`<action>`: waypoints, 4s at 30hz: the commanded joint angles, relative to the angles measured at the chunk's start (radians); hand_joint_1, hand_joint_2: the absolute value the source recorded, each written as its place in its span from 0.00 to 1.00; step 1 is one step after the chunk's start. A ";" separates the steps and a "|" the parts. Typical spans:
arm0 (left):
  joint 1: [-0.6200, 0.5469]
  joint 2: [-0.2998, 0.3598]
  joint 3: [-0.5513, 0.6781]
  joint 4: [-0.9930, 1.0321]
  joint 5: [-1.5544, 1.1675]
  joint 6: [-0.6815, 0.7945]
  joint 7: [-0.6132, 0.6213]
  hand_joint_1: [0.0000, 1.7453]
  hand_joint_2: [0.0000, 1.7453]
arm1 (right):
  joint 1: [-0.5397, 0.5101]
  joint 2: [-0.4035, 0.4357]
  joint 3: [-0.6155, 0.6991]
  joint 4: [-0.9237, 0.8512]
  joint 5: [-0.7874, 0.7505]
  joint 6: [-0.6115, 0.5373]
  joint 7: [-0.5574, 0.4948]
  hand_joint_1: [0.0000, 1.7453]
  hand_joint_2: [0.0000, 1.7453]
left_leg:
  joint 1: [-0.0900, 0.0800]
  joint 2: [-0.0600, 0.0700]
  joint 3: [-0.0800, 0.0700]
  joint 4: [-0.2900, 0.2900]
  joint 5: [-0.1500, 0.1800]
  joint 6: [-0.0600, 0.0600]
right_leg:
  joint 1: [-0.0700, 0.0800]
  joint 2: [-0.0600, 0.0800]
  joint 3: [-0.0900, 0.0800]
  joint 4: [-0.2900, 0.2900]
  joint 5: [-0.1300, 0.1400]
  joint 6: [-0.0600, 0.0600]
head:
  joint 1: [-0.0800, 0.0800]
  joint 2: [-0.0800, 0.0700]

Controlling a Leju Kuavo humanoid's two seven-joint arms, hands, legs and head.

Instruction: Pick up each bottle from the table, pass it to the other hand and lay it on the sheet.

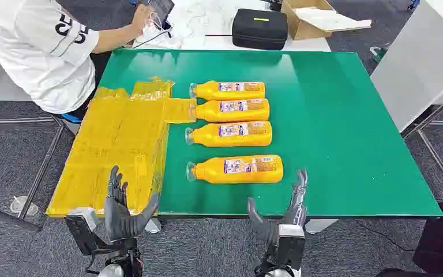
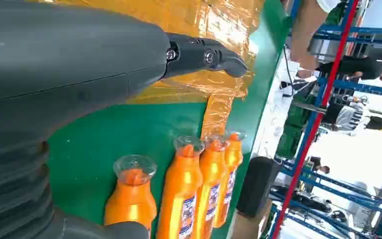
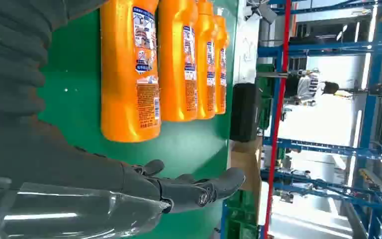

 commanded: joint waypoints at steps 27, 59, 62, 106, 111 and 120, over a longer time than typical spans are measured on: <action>-0.093 0.019 0.111 0.056 -0.116 0.015 -0.008 0.00 1.00 | -0.269 -0.154 -0.106 0.154 0.520 0.120 0.327 0.00 1.00 | 0.000 0.002 0.006 -0.002 0.000 0.002 | 0.000 0.000 0.006 -0.002 0.000 -0.001 | 0.000 0.000; -0.137 0.009 0.154 0.133 -0.157 -0.062 0.011 0.00 1.00 | -0.724 -0.322 0.157 0.633 0.468 0.718 0.572 0.00 1.00 | -0.001 0.001 0.004 0.000 0.001 0.003 | 0.000 0.000 0.005 0.000 0.001 0.000 | 0.000 0.000; -0.141 0.010 0.153 0.140 -0.154 -0.066 0.012 0.00 1.00 | -0.746 -0.327 0.184 0.646 0.463 0.733 0.579 0.00 1.00 | -0.001 0.002 0.004 0.000 0.001 0.003 | 0.000 0.001 0.005 0.000 0.001 0.000 | 0.000 0.000; -0.170 0.005 0.140 0.227 -0.111 -0.099 0.023 0.00 1.00 | -0.856 -0.441 0.515 0.647 0.344 0.817 0.603 0.00 1.00 | -0.001 0.000 0.005 0.000 0.001 0.003 | 0.000 -0.001 0.006 -0.001 0.000 0.000 | 0.000 0.000; -0.171 0.006 0.140 0.230 -0.110 -0.099 0.023 0.00 1.00 | -0.856 -0.444 0.516 0.651 0.342 0.823 0.608 0.00 1.00 | -0.001 0.000 0.006 0.000 0.001 0.004 | 0.000 -0.002 0.008 0.000 -0.001 0.000 | 0.000 0.000; -0.187 0.003 0.135 0.250 -0.104 -0.103 0.031 0.00 1.00 | -0.890 -0.413 0.591 0.763 0.370 0.864 0.631 0.00 1.00 | -0.001 0.000 0.003 0.000 0.002 0.003 | 0.000 -0.001 0.004 -0.001 0.001 0.000 | 0.000 0.000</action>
